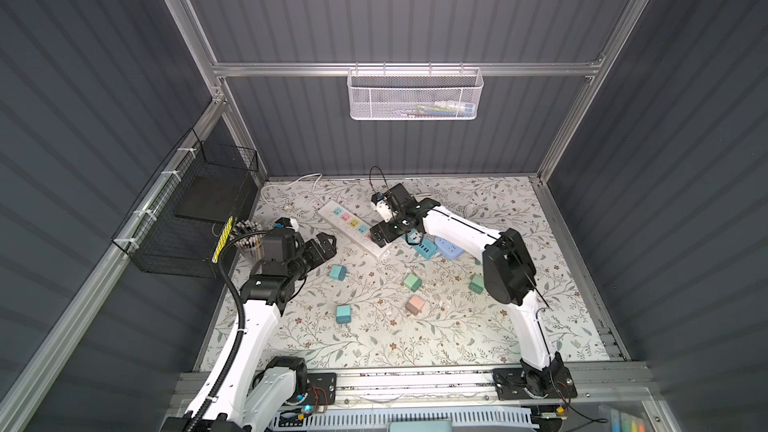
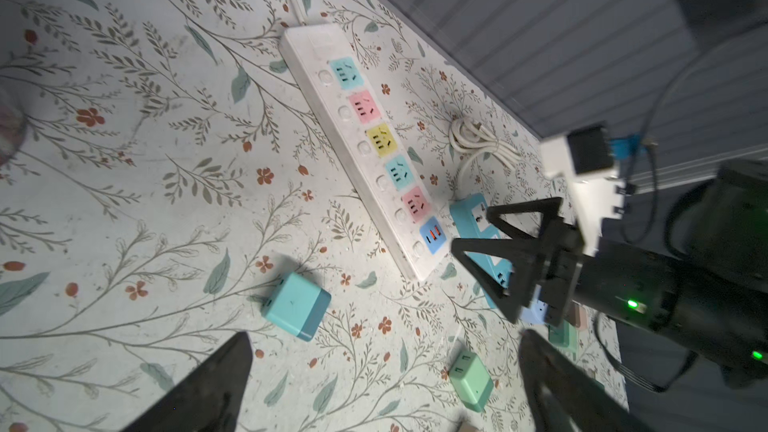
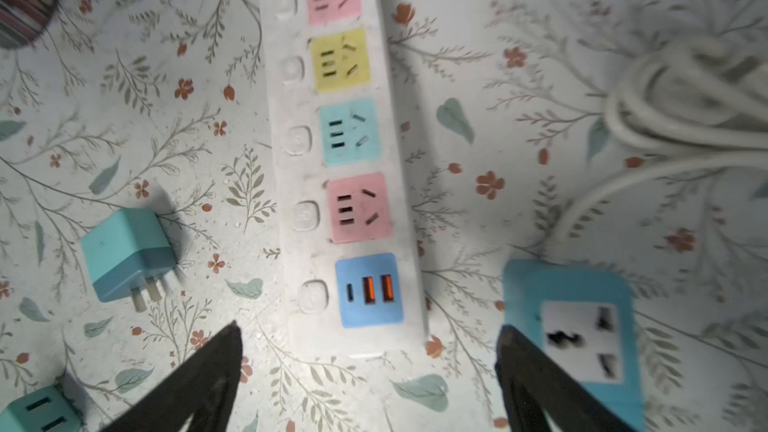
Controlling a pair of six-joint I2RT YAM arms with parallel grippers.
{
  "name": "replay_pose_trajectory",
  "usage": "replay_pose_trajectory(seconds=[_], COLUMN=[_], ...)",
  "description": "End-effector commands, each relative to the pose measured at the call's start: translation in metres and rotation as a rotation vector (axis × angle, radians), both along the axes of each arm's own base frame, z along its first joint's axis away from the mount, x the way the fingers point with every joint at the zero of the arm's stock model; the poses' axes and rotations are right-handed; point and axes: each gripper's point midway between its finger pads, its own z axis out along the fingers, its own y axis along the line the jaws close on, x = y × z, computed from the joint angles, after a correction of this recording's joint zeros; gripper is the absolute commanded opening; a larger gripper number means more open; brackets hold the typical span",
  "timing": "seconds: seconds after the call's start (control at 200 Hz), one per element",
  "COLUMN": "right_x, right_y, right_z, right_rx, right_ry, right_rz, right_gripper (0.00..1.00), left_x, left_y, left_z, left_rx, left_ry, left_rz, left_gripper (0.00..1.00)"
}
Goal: Insert the plug
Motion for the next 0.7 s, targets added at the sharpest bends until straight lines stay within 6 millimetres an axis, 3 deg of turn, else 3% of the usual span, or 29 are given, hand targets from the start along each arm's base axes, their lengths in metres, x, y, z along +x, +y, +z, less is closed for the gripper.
replay_pose_trajectory(seconds=[0.0,0.31,0.575,0.695], right_x=[-0.004,-0.004,-0.008,-0.019], right_y=[0.003,0.012,0.01,0.011], right_z=[-0.013,-0.057,-0.061,-0.057], right_rx=[-0.074,-0.183,-0.221,-0.219], right_ry=[0.029,0.037,0.007,-0.001], right_rz=[0.04,0.032,0.007,0.025], right_gripper=[0.99,0.98,0.81,0.75], left_x=[-0.008,0.0,0.005,0.006], left_y=[-0.01,-0.014,-0.009,-0.002], left_z=[0.005,0.006,0.005,0.01], left_rx=[-0.002,0.033,0.073,0.111], left_ry=[0.014,0.023,0.038,0.041], left_rz=[-0.081,-0.133,-0.121,-0.101], left_gripper=[1.0,1.0,1.0,1.0])
